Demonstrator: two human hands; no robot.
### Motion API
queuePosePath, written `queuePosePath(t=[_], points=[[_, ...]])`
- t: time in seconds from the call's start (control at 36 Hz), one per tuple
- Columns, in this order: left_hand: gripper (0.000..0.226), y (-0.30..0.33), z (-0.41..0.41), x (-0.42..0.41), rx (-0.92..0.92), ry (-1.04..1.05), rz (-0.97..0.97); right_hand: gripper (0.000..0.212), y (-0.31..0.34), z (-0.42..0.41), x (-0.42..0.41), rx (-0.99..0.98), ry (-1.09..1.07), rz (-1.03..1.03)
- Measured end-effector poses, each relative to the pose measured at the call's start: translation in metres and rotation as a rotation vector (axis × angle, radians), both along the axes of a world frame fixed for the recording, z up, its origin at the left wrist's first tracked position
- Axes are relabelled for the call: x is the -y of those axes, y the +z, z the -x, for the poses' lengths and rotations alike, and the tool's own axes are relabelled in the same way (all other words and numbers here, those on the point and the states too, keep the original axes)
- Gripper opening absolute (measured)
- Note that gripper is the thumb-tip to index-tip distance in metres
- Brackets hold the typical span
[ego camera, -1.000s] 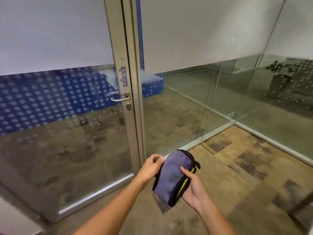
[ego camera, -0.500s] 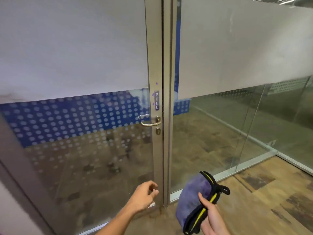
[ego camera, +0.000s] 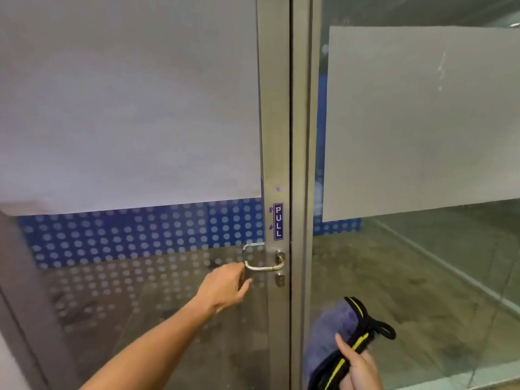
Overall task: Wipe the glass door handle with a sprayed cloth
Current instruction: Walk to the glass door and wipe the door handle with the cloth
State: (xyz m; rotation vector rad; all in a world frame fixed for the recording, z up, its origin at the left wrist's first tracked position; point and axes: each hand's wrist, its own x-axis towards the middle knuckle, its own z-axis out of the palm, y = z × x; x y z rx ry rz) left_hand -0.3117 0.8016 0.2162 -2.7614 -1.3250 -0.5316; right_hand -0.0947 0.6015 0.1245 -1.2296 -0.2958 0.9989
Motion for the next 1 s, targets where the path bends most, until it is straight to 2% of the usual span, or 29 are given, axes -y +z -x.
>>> queuePosePath(t=[0.06,0.08,0.14,0.17,0.28,0.39,0.5,0.64,0.78,0.86,1.0], points=[[0.022,0.023,-0.006,-0.017,0.01,0.03,-0.042,0.044,0.01,-0.009,-0.021,0.006,-0.039,-0.063],[0.022,0.034,-0.007,-0.024,0.008,0.042,-0.071,0.045,0.012,-0.012,-0.032,-0.012,-0.07,-0.105],[0.024,0.056,-0.011,-0.041,-0.029,0.071,-0.144,0.027,0.022,-0.018,-0.049,0.018,-0.089,-0.143],[0.025,0.067,-0.013,-0.049,-0.06,0.088,-0.196,0.026,0.025,-0.022,-0.057,0.048,-0.087,-0.155],[0.029,0.105,-0.015,-0.082,-0.159,0.096,-0.373,0.028,0.037,-0.034,-0.086,0.136,-0.084,-0.175],[0.034,0.13,-0.016,-0.111,-0.167,0.082,-0.537,0.033,0.054,-0.038,-0.112,0.222,-0.035,-0.193],[0.037,0.15,-0.017,-0.142,-0.135,0.022,-0.674,0.036,0.073,-0.038,-0.139,0.332,-0.054,-0.218],[0.045,0.17,-0.025,-0.178,-0.178,-0.159,-0.946,0.042,0.108,-0.033,-0.175,0.555,-0.079,-0.26],[0.053,0.178,-0.035,-0.204,-0.289,-0.192,-0.972,0.044,0.137,-0.026,-0.211,0.8,-0.159,-0.271],[0.076,0.182,-0.038,-0.213,-0.337,-0.189,-0.938,0.042,0.147,-0.021,-0.23,0.951,-0.243,-0.258],[0.087,0.182,-0.037,-0.228,-0.357,-0.195,-0.942,0.041,0.157,-0.01,-0.26,1.122,-0.455,-0.261]])
